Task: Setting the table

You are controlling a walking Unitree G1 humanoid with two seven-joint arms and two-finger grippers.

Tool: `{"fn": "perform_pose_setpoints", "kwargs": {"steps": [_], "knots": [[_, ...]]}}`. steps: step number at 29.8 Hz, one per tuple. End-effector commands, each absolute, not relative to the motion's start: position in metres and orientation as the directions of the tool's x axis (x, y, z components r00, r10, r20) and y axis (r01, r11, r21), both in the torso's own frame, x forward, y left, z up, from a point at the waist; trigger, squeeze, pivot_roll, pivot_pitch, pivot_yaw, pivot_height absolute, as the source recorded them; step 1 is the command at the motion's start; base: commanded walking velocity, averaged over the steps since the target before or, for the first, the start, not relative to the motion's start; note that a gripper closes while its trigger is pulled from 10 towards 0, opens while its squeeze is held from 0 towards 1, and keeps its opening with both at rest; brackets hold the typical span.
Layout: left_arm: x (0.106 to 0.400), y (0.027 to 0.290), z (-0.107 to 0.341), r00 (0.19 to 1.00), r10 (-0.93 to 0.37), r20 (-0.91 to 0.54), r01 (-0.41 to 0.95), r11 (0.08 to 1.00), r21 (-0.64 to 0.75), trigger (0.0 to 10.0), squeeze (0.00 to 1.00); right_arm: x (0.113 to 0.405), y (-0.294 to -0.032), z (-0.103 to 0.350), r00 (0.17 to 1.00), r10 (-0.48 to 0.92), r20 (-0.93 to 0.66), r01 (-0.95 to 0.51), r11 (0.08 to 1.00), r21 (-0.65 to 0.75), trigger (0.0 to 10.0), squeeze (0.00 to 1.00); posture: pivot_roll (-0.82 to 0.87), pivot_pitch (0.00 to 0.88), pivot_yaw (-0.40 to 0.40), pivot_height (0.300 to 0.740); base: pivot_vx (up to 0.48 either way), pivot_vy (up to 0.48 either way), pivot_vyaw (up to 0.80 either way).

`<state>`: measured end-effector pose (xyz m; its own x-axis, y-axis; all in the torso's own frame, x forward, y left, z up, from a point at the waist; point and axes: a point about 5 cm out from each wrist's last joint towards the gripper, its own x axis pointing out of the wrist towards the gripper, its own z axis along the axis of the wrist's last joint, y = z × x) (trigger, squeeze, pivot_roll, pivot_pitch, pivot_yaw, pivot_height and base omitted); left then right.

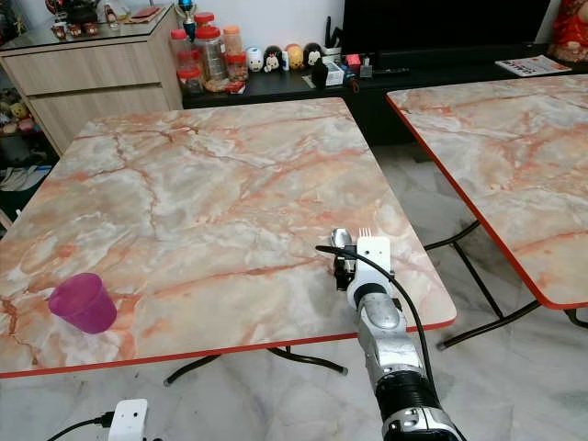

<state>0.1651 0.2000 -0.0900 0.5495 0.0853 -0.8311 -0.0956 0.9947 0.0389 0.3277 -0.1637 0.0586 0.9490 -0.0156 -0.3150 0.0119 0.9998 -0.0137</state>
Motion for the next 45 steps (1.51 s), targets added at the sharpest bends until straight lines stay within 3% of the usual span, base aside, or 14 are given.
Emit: {"fn": "perform_pose_setpoints", "kwargs": {"steps": [1, 14, 30, 32, 34, 39, 40, 45], "knots": [[0.163, 0.205, -0.091, 0.533, 0.092, -0.841, -0.083, 0.995, 0.056, 10.0, 0.0, 0.33, -0.164, 0.061, 0.948, -0.009, -0.317, 0.004, 1.0, -0.016, 10.0, 0.0, -0.01, 0.0, 0.051, 0.74, 0.0, 0.0, 0.0], [0.162, 0.204, -0.091, 0.531, 0.09, -0.842, -0.083, 0.995, 0.054, 10.0, 0.0, 0.331, -0.155, 0.058, 0.931, 0.074, -0.356, -0.084, 0.996, -0.011, 10.0, 0.0, 0.0, 0.0, 0.038, 0.74, 0.0, 0.0, 0.0], [0.163, 0.202, -0.091, 0.532, 0.085, -0.843, -0.096, 0.995, 0.04, 10.0, 0.0, 0.332, -0.165, 0.053, 0.914, 0.017, -0.406, -0.037, 0.998, -0.043, 10.0, 0.0, 0.0, 0.0, 0.033, 0.74, 0.0, 0.0, 0.0], [0.164, 0.202, -0.091, 0.53, 0.084, -0.844, -0.101, 0.994, 0.035, 10.0, 0.0, 0.33, -0.164, 0.048, 0.9, 0.034, -0.434, -0.057, 0.998, -0.038, 4.3, 0.0, 0.01, 0.0, 0.031, 0.74, 0.0, 0.0, 0.0], [0.163, 0.202, -0.091, 0.528, 0.086, -0.845, -0.106, 0.994, 0.034, 10.0, 0.0, 0.329, -0.161, 0.045, 0.891, 0.053, -0.451, -0.077, 0.996, -0.035, 3.5, 0.0, 0.01, 0.0, 0.03, 0.74, 0.0, 0.0, 0.0], [0.164, 0.202, -0.091, 0.528, 0.09, -0.844, -0.116, 0.993, 0.034, 10.0, 0.0, 0.329, -0.159, 0.044, 0.888, 0.065, -0.455, -0.087, 0.996, -0.027, 2.5, 0.0, 0.02, 0.0, 0.027, 0.74, 0.0, 0.0, 0.0], [0.164, 0.202, -0.091, 0.528, 0.09, -0.845, -0.116, 0.993, 0.034, 10.0, 0.0, 0.329, -0.158, 0.044, 0.888, 0.069, -0.455, -0.091, 0.996, -0.026, 0.0, 0.0, 0.02, 0.0, 0.026, 0.74, 0.0, 0.0, 0.0], [0.163, 0.203, -0.091, 0.526, 0.094, -0.846, -0.123, 0.992, 0.033, 10.0, 0.0, 0.329, -0.155, 0.043, 0.886, 0.085, -0.456, -0.106, 0.994, -0.02, 0.0, 0.0, 0.02, 0.0, 0.024, 0.74, 0.0, 0.0, 0.0]]}}
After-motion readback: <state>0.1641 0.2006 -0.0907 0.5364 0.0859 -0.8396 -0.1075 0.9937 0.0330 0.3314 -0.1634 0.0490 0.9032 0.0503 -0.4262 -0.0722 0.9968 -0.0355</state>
